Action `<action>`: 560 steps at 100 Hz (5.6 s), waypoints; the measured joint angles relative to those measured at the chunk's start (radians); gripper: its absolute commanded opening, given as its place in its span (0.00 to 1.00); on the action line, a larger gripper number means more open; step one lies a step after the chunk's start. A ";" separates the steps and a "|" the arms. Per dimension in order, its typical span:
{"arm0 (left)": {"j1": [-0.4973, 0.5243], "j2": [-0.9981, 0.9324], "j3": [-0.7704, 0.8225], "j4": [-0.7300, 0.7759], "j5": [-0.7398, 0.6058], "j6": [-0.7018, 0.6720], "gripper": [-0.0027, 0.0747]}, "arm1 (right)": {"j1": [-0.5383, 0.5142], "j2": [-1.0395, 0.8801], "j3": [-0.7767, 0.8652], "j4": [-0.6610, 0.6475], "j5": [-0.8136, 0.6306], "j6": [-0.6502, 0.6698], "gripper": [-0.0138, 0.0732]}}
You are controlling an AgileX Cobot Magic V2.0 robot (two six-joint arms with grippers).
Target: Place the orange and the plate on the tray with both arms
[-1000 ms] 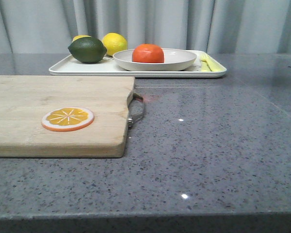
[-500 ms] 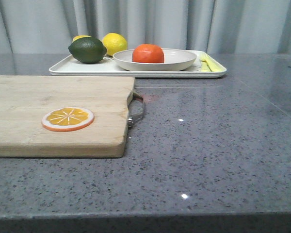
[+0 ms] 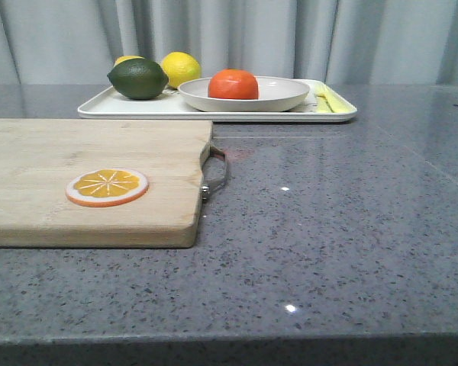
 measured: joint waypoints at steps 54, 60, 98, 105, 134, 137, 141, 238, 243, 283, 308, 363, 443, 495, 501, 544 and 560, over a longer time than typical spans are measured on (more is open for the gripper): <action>0.000 -0.217 0.161 -0.004 0.000 0.000 0.01 | 0.000 -0.272 0.352 0.000 -0.139 -0.005 0.08; 0.000 -0.221 0.161 -0.004 0.000 0.000 0.01 | 0.000 -0.272 0.356 0.000 -0.139 -0.005 0.08; 0.000 -0.221 0.161 -0.004 0.002 0.000 0.01 | 0.000 -0.272 0.356 0.000 -0.130 -0.005 0.08; 0.000 -0.221 0.161 -0.004 0.002 0.000 0.01 | 0.000 -0.272 0.356 0.000 -0.128 -0.005 0.08; 0.000 -0.221 0.161 -0.004 0.002 0.000 0.01 | 0.000 -0.272 0.356 0.000 -0.128 -0.005 0.08; 0.000 -0.221 0.161 -0.004 0.002 0.000 0.01 | 0.000 -0.272 0.356 0.000 -0.128 -0.005 0.08; 0.000 -0.221 0.161 -0.004 0.002 0.000 0.01 | 0.000 -0.272 0.356 0.000 -0.128 -0.005 0.08; 0.361 -0.264 0.350 0.002 -0.291 0.000 0.01 | 0.000 -0.272 0.356 0.000 -0.128 -0.007 0.08; 0.405 -0.274 0.381 0.002 -0.332 0.000 0.01 | 0.000 -0.272 0.356 0.000 -0.128 -0.007 0.08; 0.575 -0.371 0.598 0.000 -0.484 0.000 0.01 | 0.000 -0.272 0.356 0.000 -0.126 -0.007 0.08; 0.576 -0.371 0.598 0.000 -0.500 0.003 0.01 | 0.000 -0.272 0.356 0.000 -0.124 -0.007 0.08; 0.576 -0.371 0.598 -0.003 -0.500 0.107 0.01 | 0.000 -0.272 0.356 0.000 -0.124 -0.007 0.08; 0.576 -0.371 0.598 -0.003 -0.500 0.109 0.01 | 0.000 -0.272 0.356 0.000 -0.124 -0.007 0.08; 0.576 -0.371 0.598 -0.003 -0.500 0.111 0.01 | -0.026 -0.347 0.408 -0.022 -0.225 -0.003 0.08; 0.576 -0.371 0.598 -0.003 -0.500 0.111 0.01 | -0.040 -0.370 0.443 -0.033 -0.261 0.014 0.08; 0.576 -0.371 0.598 -0.003 -0.500 0.111 0.01 | -0.100 -0.590 0.700 -0.204 -0.524 0.191 0.08; 0.576 -0.371 0.598 -0.003 -0.500 0.111 0.01 | -0.100 -0.681 0.763 -0.214 -0.544 0.200 0.08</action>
